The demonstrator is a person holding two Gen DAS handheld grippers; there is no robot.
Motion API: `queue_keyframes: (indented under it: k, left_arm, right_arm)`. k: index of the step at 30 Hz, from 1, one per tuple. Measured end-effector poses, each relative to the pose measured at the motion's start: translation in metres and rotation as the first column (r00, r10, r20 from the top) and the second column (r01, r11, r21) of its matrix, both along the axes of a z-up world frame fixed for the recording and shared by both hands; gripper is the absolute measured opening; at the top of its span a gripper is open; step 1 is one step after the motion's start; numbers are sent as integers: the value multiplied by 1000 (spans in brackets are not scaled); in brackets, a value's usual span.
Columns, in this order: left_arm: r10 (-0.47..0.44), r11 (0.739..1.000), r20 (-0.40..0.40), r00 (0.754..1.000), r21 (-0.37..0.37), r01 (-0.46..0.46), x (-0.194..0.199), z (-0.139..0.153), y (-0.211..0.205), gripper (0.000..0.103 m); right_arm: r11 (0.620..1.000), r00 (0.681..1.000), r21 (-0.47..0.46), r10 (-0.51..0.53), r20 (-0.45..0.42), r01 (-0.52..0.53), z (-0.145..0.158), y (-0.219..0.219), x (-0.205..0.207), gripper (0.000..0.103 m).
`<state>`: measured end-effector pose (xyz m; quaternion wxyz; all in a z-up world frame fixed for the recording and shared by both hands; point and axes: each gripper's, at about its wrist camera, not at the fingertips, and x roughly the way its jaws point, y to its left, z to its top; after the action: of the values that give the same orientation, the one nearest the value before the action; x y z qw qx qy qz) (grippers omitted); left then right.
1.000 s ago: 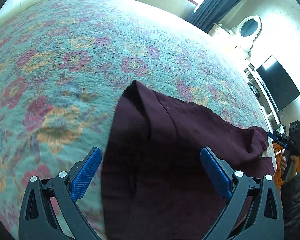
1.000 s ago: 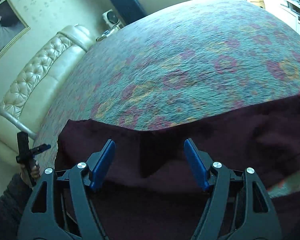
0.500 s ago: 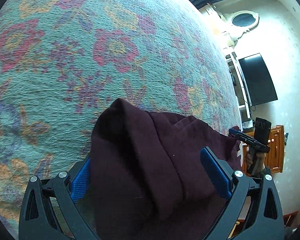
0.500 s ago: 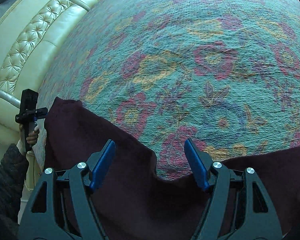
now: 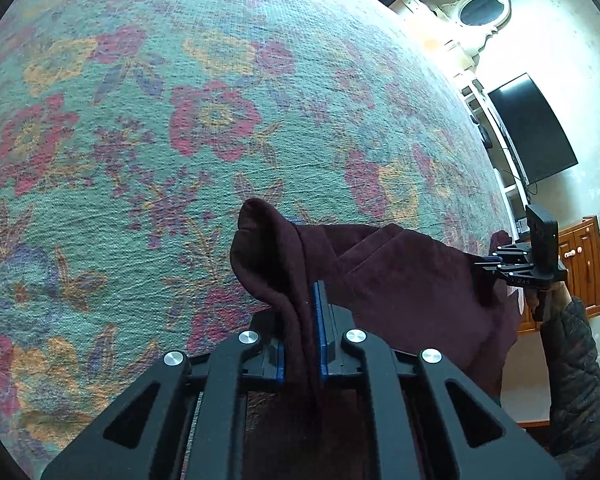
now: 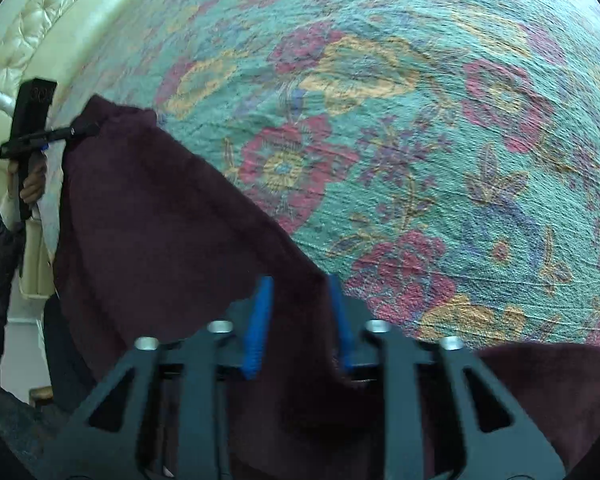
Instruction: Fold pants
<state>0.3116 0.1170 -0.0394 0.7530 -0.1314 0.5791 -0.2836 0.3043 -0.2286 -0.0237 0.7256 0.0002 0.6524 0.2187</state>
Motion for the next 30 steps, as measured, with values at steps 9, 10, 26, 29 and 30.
queue_keyframes:
  k: [9,10,26,29,30]
  left_arm:
    - [36,994,109,993,-102,-25,-41,40,15,8]
    - [44,992,111,993,-126,-30,-50,45,22,8]
    - [92,979,62,994,-185,-79,-201,12,68,32]
    - [108,985,79,991,-145,-96,-222,8,68,36]
    - [117,985,83,990,-138,-105,-227,7,69,38]
  right_arm:
    - [1000,956,11,-28,291,26,74,7,-78,4]
    - [1000,948,3,-24,318,24,79,10,-93,4]
    - [986,921,-168,48,386,19,19,63,-238,12]
    - [993,932,-87,-42,360,78,19,56,-251,20]
    - [993,934,-67,-65,352,94,20,54,-256,28]
